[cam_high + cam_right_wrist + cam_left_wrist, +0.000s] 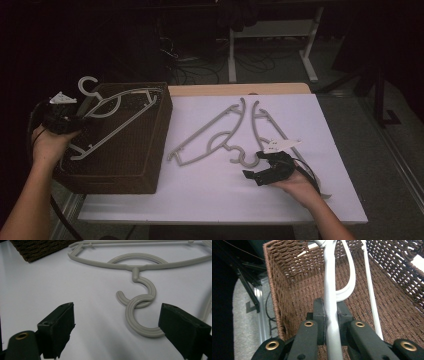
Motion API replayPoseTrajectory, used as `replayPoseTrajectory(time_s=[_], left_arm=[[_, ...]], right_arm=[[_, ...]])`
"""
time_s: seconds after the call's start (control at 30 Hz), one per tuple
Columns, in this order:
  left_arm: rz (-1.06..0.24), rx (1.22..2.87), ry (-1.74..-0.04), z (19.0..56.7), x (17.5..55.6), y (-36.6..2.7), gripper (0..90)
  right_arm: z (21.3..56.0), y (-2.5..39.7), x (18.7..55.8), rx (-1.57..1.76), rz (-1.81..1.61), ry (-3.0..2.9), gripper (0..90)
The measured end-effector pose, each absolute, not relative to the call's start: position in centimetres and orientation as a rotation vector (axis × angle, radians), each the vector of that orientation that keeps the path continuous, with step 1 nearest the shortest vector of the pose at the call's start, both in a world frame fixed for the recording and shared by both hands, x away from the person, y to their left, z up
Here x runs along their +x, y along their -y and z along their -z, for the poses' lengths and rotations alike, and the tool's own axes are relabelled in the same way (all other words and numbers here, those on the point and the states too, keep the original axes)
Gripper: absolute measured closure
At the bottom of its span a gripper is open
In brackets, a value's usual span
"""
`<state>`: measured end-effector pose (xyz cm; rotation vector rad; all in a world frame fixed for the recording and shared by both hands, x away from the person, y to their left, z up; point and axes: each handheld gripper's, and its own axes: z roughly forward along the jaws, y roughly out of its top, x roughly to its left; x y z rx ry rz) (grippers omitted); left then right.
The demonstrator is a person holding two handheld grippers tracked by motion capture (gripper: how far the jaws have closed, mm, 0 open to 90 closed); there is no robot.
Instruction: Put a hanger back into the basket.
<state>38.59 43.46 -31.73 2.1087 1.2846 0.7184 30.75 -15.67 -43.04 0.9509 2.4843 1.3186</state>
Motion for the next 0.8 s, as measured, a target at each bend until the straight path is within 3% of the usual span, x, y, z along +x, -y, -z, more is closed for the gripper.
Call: replayPoseTrajectory(time_s=[0.4,0.6,0.73,0.8], left_arm=[[-0.683,2.143,-1.283,34.8,38.6,-43.7,81.8],[-0.594,2.167,-1.333,36.1,39.1,-42.7,80.6],[-0.592,2.179,-1.383,36.4,39.1,-42.7,71.7],[-0.586,2.167,-1.398,36.4,39.0,-42.7,62.5]], right_arm=[[43.1,15.7,30.8,0.947,-1.317,-2.488,12.9],[43.1,15.6,30.8,0.948,-1.315,-2.488,12.9],[43.1,15.7,30.8,0.948,-1.316,-2.486,12.9],[43.1,15.8,30.8,0.950,-1.317,-2.483,12.9]])
